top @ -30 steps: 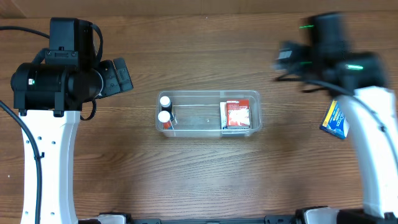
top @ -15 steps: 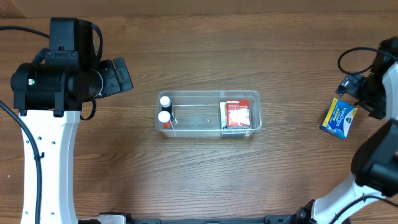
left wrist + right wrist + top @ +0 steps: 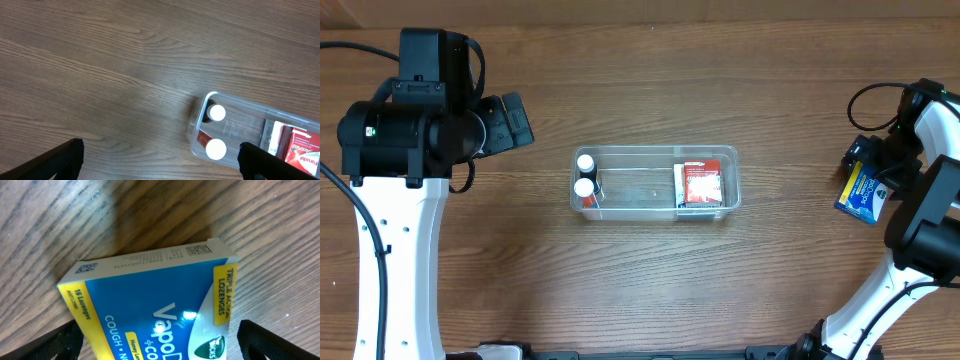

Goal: Pack container
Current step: 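Grasp the blue Vicks VapoDrops box with the right gripper, then insert the Vicks box upright into the container's middle, release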

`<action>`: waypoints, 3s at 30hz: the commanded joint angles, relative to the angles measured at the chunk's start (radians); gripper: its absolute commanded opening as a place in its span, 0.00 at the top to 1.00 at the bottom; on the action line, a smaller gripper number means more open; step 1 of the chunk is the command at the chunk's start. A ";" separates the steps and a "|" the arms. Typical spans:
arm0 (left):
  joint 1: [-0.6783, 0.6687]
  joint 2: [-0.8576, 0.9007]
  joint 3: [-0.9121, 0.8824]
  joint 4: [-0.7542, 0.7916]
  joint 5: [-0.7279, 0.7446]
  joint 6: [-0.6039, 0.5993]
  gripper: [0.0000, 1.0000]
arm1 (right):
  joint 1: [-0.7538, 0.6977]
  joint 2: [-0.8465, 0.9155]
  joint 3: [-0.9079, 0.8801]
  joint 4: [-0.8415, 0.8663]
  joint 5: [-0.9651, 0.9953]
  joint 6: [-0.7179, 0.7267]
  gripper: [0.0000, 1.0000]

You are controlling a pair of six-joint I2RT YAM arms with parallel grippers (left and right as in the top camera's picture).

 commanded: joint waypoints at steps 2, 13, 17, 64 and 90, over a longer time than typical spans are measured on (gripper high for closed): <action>0.005 0.004 0.001 0.004 -0.008 0.022 0.00 | -0.003 0.007 -0.060 0.042 -0.025 -0.008 0.00; 0.005 0.004 0.001 0.004 -0.008 0.022 0.00 | -0.003 0.007 -0.144 0.122 -0.024 -0.007 0.07; 0.005 0.004 0.001 0.004 -0.008 0.023 0.00 | -0.003 0.007 -0.144 0.126 -0.025 -0.007 0.18; 0.005 0.004 0.001 0.000 -0.008 0.023 0.00 | 1.081 -0.081 0.141 0.014 -0.175 0.265 0.21; 0.005 0.004 0.001 -0.004 -0.008 0.023 0.00 | 1.025 -0.079 0.117 0.037 -0.153 0.265 0.21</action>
